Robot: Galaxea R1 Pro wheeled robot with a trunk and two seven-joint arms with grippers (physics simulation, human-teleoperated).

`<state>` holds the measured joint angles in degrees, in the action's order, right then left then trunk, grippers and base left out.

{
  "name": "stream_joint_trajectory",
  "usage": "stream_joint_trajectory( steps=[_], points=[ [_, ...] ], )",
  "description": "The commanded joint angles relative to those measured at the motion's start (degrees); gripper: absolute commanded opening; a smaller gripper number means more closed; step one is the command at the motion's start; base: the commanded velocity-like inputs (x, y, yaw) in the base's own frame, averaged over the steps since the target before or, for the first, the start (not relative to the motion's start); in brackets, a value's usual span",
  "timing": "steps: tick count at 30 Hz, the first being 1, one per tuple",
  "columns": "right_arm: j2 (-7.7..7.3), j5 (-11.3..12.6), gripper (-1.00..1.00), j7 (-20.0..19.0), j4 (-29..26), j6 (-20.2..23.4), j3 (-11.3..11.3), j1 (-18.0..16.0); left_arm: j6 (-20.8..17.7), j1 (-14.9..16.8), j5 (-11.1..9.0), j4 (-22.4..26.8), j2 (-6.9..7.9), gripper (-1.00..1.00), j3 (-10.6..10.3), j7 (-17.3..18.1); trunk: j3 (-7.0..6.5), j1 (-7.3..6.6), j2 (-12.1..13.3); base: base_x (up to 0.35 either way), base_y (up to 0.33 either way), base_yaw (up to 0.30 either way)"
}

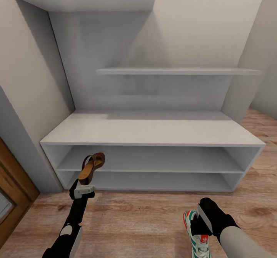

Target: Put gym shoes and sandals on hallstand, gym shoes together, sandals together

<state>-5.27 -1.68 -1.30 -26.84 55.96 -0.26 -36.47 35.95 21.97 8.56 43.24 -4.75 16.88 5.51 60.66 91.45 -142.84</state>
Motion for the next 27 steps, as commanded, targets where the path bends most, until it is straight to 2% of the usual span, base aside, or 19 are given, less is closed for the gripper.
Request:
stream_joint_trajectory(
  steps=[1, 7, 10, 19, 22, 27],
  points=[
    [0.00, 0.0, -1.00, 0.0, 0.1, 0.0, 0.0, 0.0, 0.0, 0.0, 0.0, 0.0, 0.00, -1.00, 0.0, 0.0, 0.00, 0.00, 0.0, 0.032, 0.000, 0.000],
    [-0.06, -0.3, -1.00, 0.1, 0.5, 0.1, 0.1, 0.0, 0.0, 0.0, 0.0, -0.1, 0.00, -1.00, 0.0, 0.0, 0.00, 0.00, 0.0, 0.014, 0.000, 0.000],
    [-0.67, -0.5, -1.00, 0.2, 0.5, 0.2, 0.1, 0.0, 0.0, 0.0, 0.0, -0.1, 0.00, -1.00, 0.0, 0.0, 0.00, 0.00, 0.0, 0.004, 0.000, 0.000],
    [-7.56, -1.5, -1.00, 0.3, 0.6, 0.6, 0.2, 0.0, 0.0, 0.0, 0.0, -0.2, 0.00, -1.00, 0.0, 0.0, 0.00, 0.00, 0.0, 0.001, 0.000, 0.000],
    [-8.84, -1.7, -1.00, 0.2, 0.6, 0.9, 0.2, 0.0, 0.0, 0.0, 0.0, -0.3, 0.00, -1.00, 0.0, 0.0, 0.00, 0.00, 0.0, 0.000, 0.000, 0.000],
    [-9.75, -1.7, -1.00, 0.0, 2.8, 1.1, 0.3, 0.0, 0.0, 0.0, 0.1, -0.3, 0.00, -1.00, 0.0, 0.0, 0.00, 0.00, 0.0, 0.000, 0.000, 0.000]
  ],
)
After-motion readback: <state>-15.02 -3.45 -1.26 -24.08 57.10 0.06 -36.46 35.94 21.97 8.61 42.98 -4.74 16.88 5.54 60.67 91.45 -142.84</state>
